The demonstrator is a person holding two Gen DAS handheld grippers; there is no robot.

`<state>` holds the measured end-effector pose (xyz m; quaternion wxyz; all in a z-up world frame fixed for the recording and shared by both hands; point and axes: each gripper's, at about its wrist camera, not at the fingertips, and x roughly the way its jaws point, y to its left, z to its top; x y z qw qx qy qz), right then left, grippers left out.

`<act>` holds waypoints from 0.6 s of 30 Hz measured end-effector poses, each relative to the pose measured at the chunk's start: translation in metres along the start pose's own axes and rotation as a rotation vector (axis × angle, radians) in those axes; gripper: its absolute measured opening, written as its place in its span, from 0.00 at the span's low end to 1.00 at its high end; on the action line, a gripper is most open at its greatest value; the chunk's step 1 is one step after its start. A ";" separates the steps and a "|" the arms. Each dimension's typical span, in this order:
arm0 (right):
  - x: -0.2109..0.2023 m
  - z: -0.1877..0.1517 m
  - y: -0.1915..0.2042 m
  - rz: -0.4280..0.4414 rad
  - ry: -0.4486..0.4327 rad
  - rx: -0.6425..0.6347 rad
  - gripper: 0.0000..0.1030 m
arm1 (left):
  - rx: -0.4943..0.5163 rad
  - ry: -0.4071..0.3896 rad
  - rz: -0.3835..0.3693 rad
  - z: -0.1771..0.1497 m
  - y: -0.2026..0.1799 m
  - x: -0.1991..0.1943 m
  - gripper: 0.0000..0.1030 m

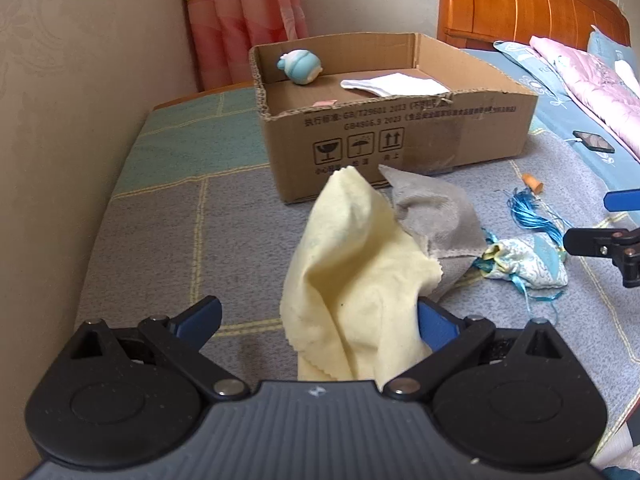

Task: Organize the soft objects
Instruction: 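Move left gripper toward the yellow cloth beside the box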

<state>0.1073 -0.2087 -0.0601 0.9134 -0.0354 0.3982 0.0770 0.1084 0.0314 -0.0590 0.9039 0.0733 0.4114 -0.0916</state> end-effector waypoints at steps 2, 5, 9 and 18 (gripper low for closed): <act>0.001 0.001 0.002 0.006 0.001 -0.004 1.00 | -0.018 0.001 0.006 0.001 0.005 0.000 0.98; 0.002 0.001 0.006 0.008 0.008 -0.018 1.00 | 0.004 -0.025 0.001 0.004 0.005 -0.006 0.98; 0.003 0.000 0.009 0.012 0.014 -0.027 1.00 | 0.008 -0.034 -0.001 0.008 0.008 -0.005 0.98; 0.002 0.001 0.012 0.012 0.015 -0.038 1.00 | -0.047 -0.030 -0.058 0.013 0.016 0.012 0.91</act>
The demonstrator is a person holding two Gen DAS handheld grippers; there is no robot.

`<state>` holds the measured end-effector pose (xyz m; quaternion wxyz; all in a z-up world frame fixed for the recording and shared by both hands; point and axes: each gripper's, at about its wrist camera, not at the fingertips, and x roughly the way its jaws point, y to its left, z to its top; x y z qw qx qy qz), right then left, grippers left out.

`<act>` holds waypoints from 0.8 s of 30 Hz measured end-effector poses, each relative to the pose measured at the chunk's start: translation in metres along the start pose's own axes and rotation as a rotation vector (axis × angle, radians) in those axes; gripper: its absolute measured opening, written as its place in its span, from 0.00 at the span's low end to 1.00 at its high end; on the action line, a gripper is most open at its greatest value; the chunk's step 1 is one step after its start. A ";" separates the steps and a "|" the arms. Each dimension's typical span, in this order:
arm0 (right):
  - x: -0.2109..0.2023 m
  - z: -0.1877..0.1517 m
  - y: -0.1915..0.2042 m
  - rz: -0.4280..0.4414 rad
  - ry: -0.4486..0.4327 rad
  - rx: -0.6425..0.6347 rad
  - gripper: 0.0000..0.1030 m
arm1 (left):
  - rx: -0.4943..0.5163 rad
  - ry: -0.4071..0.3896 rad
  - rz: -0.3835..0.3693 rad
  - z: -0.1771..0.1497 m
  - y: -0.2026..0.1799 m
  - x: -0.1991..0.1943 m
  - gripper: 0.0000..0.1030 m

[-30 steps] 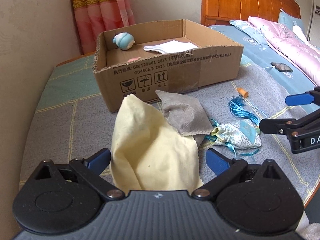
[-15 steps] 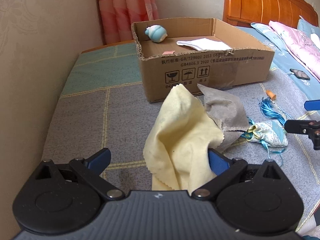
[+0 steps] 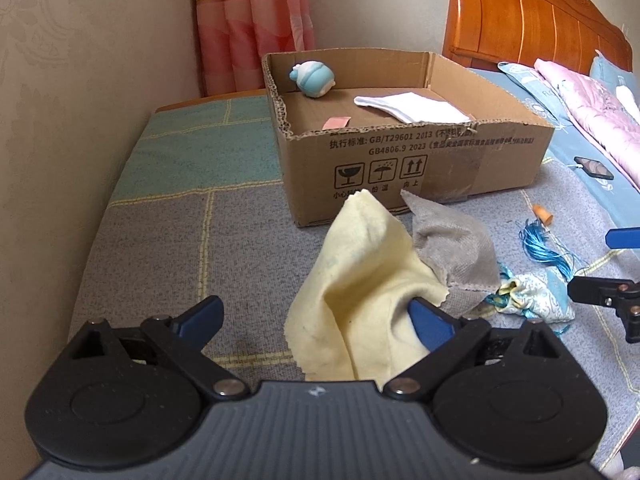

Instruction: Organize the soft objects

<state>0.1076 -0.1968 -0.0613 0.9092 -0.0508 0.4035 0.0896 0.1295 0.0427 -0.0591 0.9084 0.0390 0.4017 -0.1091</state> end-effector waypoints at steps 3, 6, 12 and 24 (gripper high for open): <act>0.001 0.000 -0.001 -0.003 0.003 0.001 1.00 | -0.033 0.004 -0.101 0.001 0.004 -0.001 0.61; 0.002 0.000 0.000 0.000 0.004 0.004 1.00 | -0.060 0.006 -0.162 0.001 0.005 -0.002 0.38; 0.001 0.001 0.005 0.011 -0.002 -0.010 1.00 | -0.073 -0.014 -0.162 -0.001 0.000 -0.010 0.19; -0.003 0.001 0.012 0.029 -0.018 -0.027 1.00 | -0.105 -0.061 -0.066 -0.001 0.016 -0.034 0.11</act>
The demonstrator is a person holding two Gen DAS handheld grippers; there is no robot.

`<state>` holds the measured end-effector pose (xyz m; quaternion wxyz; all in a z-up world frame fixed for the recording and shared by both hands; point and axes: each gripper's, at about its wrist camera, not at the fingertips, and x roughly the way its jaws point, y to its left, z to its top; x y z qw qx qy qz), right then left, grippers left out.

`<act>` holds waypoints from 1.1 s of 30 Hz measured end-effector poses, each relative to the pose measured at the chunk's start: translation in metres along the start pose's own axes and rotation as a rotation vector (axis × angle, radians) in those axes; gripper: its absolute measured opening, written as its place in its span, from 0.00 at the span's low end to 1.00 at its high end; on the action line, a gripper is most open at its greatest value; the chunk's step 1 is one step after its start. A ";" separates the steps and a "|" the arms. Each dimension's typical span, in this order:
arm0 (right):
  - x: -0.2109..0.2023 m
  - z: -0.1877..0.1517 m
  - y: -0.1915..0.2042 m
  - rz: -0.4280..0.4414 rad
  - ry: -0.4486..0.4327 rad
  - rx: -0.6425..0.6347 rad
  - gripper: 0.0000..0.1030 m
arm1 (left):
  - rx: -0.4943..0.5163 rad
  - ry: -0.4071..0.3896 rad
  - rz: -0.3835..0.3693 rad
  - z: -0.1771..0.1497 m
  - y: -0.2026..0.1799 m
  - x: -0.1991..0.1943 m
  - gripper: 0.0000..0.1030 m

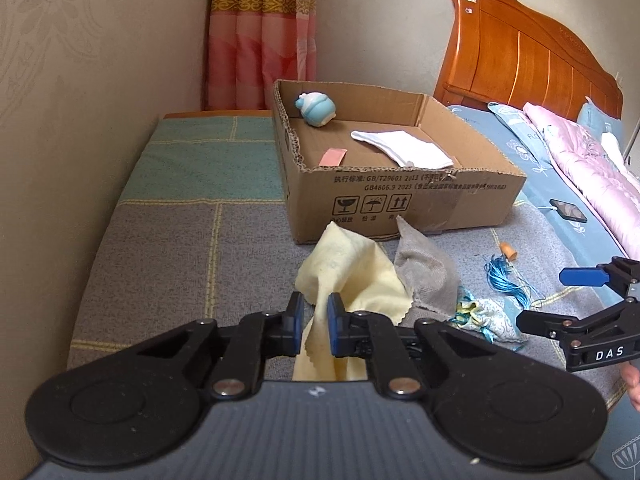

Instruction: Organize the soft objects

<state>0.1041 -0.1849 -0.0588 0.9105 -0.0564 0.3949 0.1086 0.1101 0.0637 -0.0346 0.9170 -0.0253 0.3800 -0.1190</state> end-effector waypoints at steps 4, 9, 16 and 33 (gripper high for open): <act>-0.002 0.000 0.002 0.001 -0.005 -0.005 1.00 | 0.007 0.000 -0.004 0.001 -0.006 0.004 0.38; -0.003 -0.001 0.002 -0.003 -0.005 -0.002 1.00 | 0.010 -0.012 -0.009 0.008 -0.016 0.017 0.76; -0.002 -0.001 -0.002 -0.012 -0.004 0.003 1.00 | 0.043 0.061 0.027 0.012 -0.027 0.047 0.76; 0.004 0.001 0.000 -0.004 0.004 -0.006 1.00 | -0.065 0.079 0.207 -0.006 0.036 0.032 0.75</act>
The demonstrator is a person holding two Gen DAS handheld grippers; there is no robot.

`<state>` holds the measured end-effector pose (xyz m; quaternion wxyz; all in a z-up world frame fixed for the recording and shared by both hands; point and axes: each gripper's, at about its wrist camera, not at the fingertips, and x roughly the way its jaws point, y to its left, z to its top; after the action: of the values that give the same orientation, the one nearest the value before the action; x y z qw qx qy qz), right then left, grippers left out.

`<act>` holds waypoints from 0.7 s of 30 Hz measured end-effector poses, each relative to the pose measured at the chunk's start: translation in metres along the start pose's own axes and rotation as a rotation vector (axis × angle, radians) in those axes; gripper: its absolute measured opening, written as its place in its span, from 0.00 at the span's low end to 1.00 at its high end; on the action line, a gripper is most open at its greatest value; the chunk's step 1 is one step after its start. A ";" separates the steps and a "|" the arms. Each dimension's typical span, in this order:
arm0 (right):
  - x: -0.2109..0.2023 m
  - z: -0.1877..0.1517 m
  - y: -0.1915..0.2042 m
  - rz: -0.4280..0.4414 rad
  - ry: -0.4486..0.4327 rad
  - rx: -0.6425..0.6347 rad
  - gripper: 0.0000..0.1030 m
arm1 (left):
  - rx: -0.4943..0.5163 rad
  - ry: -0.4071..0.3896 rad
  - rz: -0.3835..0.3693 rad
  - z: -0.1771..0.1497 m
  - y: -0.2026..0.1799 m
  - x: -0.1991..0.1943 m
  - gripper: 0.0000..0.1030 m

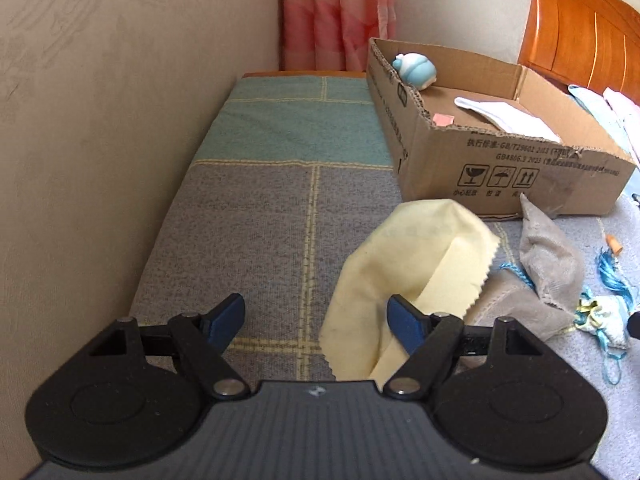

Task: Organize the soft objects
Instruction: 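Reposition left gripper over the yellow cloth while right tool approaches the blue embroidered sachet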

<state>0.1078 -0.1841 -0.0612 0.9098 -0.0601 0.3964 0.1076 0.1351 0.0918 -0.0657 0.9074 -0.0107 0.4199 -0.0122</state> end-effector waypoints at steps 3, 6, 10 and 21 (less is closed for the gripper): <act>0.000 0.000 0.002 -0.003 0.001 -0.006 1.00 | -0.020 -0.029 -0.081 -0.001 -0.005 -0.013 0.76; 0.002 0.001 0.002 -0.004 0.005 -0.005 1.00 | -0.002 -0.047 -0.117 0.004 -0.015 -0.011 0.79; 0.003 0.002 0.006 -0.003 0.008 -0.014 1.00 | 0.002 -0.034 -0.111 0.009 -0.024 0.007 0.81; 0.009 0.004 0.009 0.020 0.008 -0.040 1.00 | -0.027 -0.013 0.005 0.005 -0.044 0.018 0.87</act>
<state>0.1144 -0.1733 -0.0651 0.9057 -0.0749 0.3983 0.1242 0.1500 0.0470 -0.0753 0.9100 -0.0221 0.4141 -0.0043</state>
